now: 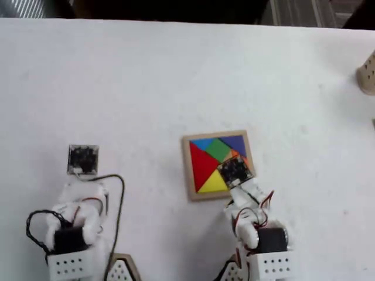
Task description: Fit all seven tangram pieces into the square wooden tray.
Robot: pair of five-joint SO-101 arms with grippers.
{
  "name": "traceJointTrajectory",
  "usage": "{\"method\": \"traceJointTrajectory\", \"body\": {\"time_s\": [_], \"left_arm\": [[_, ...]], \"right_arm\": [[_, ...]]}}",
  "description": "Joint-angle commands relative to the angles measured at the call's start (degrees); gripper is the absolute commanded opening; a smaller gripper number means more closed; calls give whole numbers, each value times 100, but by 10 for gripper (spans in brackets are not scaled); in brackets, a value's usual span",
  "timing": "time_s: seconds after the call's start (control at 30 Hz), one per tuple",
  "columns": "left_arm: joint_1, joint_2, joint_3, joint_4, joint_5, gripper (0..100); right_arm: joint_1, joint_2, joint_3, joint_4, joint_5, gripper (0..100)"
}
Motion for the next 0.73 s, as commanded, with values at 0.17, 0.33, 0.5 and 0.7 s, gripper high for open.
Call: {"method": "traceJointTrajectory", "body": {"time_s": [0.17,0.33,0.5,0.7], "left_arm": [[-92,-57,-35,703,-18,23],[-92,-57,-35,703,-18,23],[-92,-57,-35,703,-18,23],[-92,-57,-35,703,-18,23]], "right_arm": [[-31,13,53,-110,70,18],[-40,13,53,-110,70,18],[-40,13,53,-110,70,18],[-40,13,53,-110,70,18]]}}
